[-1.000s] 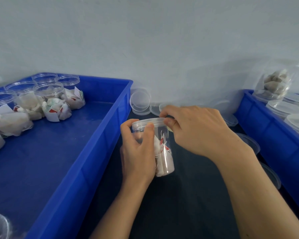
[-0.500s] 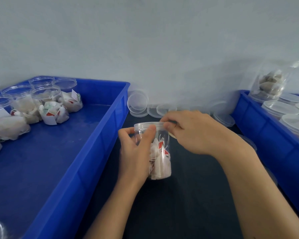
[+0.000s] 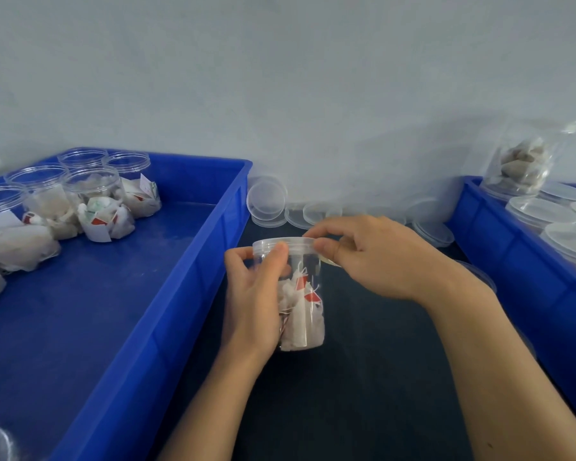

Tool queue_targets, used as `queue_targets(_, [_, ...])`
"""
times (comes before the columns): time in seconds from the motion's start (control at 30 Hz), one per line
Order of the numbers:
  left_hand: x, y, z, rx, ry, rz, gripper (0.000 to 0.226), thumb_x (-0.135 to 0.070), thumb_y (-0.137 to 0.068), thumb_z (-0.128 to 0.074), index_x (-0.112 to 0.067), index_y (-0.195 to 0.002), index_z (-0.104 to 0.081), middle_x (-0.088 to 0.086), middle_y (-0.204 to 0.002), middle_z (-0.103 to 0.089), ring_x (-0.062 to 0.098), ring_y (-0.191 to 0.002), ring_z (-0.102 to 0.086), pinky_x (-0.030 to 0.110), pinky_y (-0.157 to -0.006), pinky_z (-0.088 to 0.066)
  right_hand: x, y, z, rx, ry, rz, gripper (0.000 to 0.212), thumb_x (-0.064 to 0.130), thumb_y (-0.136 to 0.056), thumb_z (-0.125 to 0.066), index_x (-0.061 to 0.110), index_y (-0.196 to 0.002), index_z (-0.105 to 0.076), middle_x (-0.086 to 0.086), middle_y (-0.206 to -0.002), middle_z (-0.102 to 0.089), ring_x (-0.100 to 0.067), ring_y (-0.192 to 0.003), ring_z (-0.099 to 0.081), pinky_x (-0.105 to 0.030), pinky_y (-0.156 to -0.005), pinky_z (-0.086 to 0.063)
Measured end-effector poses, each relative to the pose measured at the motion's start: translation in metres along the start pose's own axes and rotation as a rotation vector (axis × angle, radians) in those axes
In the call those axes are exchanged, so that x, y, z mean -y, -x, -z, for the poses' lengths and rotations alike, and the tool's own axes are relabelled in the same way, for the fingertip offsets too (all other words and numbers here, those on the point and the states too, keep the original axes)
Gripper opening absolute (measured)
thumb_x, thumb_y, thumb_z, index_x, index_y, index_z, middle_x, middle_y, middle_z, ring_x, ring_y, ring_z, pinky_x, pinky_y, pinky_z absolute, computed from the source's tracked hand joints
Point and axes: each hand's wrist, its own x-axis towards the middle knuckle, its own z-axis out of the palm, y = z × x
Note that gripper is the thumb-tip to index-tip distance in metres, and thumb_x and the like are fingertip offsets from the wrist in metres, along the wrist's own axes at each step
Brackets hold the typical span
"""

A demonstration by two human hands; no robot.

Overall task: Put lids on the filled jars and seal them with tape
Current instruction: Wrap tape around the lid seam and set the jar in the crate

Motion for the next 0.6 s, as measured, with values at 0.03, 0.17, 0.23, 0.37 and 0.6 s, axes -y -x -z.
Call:
queue_targets(0.03, [0.0008, -0.0006, 0.0006, 0.001, -0.005, 0.008, 0.065, -0.068, -0.069, -0.071, -0.025, -0.114, -0.051, 0.003, -0.099, -0.077, 0.026, -0.088, -0.078, 0.048, -0.075, -0.065, -0.0011, 0.0002, -0.0004, -0.002, 0.005, -0.005, 0.022, 0.056, -0.106, -0.044, 0.058, -0.119, -0.061, 0.048, -0.088, -0.057, 0.006, -0.084, -0.060, -0.028, -0.072, -0.045])
queue_targets(0.17, [0.0027, -0.0034, 0.0028, 0.015, 0.022, 0.035, 0.057, -0.061, -0.080, -0.069, -0.020, -0.115, -0.051, -0.007, -0.089, -0.078, 0.017, -0.078, -0.079, 0.033, -0.064, -0.062, -0.0048, -0.0002, -0.0028, 0.003, -0.002, -0.029, 0.022, 0.059, -0.105, -0.042, 0.063, -0.120, -0.058, 0.029, -0.093, -0.069, 0.001, -0.093, -0.063, -0.034, -0.082, -0.051])
queue_targets(0.23, [0.0030, -0.0036, 0.0032, 0.035, 0.054, 0.053, 0.055, -0.057, -0.087, -0.070, -0.015, -0.117, -0.051, -0.009, -0.084, -0.078, 0.015, -0.073, -0.078, 0.027, -0.058, -0.060, -0.0062, -0.0006, -0.0038, 0.024, -0.005, -0.041, 0.024, 0.063, -0.104, -0.041, 0.063, -0.120, -0.058, 0.026, -0.098, -0.070, -0.001, -0.097, -0.064, -0.038, -0.088, -0.053])
queue_targets(0.37, [0.0022, -0.0023, 0.0036, 0.075, 0.067, 0.076, 0.061, -0.060, -0.082, -0.067, -0.014, -0.118, -0.053, -0.007, -0.087, -0.079, 0.018, -0.076, -0.079, 0.028, -0.059, -0.061, -0.0083, -0.0009, -0.0040, 0.048, -0.029, -0.056, 0.025, 0.068, -0.102, -0.041, 0.063, -0.119, -0.059, 0.028, -0.095, -0.070, -0.001, -0.098, -0.065, -0.042, -0.094, -0.054])
queue_targets(0.6, [0.0013, 0.0000, 0.0050, 0.117, 0.109, 0.125, 0.080, -0.063, -0.083, -0.067, -0.003, -0.135, -0.055, 0.028, -0.123, -0.070, 0.045, -0.106, -0.074, 0.065, -0.089, -0.061, -0.0076, -0.0022, -0.0042, 0.170, -0.096, -0.064, 0.032, 0.067, -0.105, -0.037, 0.060, -0.131, -0.055, 0.027, -0.127, -0.065, -0.006, -0.123, -0.060, -0.047, -0.111, -0.046])
